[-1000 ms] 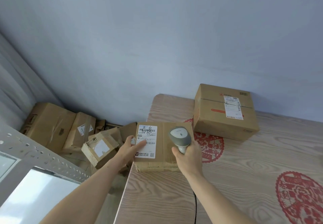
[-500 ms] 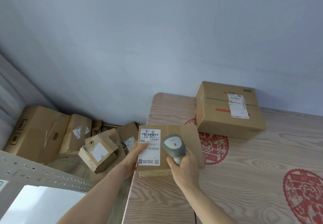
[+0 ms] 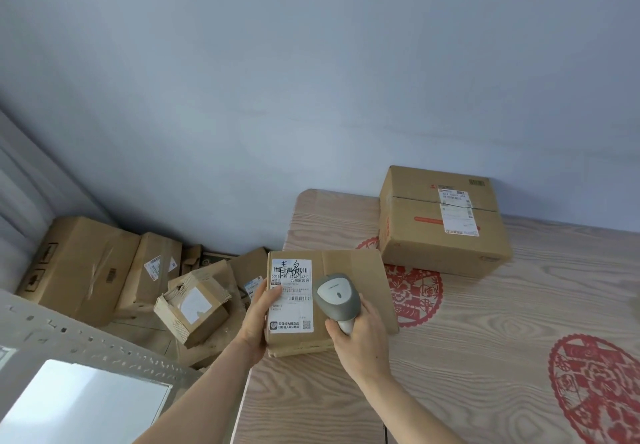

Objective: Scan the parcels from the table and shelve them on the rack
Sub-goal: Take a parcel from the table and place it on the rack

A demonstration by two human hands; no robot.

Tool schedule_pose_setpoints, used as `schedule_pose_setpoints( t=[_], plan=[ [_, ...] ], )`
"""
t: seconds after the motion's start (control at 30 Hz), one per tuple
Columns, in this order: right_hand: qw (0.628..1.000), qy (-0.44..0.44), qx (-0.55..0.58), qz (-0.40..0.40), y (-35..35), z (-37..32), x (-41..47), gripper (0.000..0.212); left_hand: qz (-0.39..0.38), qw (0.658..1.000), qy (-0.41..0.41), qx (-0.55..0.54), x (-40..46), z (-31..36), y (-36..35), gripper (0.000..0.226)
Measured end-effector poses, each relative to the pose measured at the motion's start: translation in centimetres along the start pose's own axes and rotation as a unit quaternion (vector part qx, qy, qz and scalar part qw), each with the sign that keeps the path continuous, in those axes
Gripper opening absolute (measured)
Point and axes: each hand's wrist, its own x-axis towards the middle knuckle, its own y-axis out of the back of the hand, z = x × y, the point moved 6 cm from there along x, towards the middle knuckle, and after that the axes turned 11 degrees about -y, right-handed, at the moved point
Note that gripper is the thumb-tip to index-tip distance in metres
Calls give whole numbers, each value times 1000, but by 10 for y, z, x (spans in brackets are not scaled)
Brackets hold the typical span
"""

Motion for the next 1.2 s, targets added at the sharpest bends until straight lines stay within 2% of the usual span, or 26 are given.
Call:
schedule_pose_setpoints(
  t=[0.13, 0.27, 0.37, 0.6, 0.77, 0.87, 1.0, 1.2],
  plan=[
    [997, -24, 62, -30, 14, 5, -9, 14, 34, 997, -58, -31, -22, -2, -10, 56],
    [990, -28, 129, -56, 29, 13, -31, 21, 50, 991, -115, -36, -48, -6, -20, 60],
    [989, -16, 139, -54, 38, 21, -54, 20, 58, 987, -149, -31, -72, -10, -36, 60],
    [981, -4, 154, -120, 65, 22, -103, 17, 94, 967, -235, -21, -133, -14, -65, 52],
    [975, 29, 153, -156, 79, 11, -132, 20, 122, 955, -268, -24, -161, -10, -71, 61],
    [976, 50, 150, -152, 83, 0, -142, 21, 123, 952, -279, -25, -170, 0, -71, 73],
    [980, 64, 133, -136, 85, -15, -150, 21, 100, 947, -303, -30, -179, 17, -74, 69],
    [984, 59, 120, -116, 79, -25, -164, 21, 103, 941, -322, -19, -186, 26, -66, 75]
  ],
)
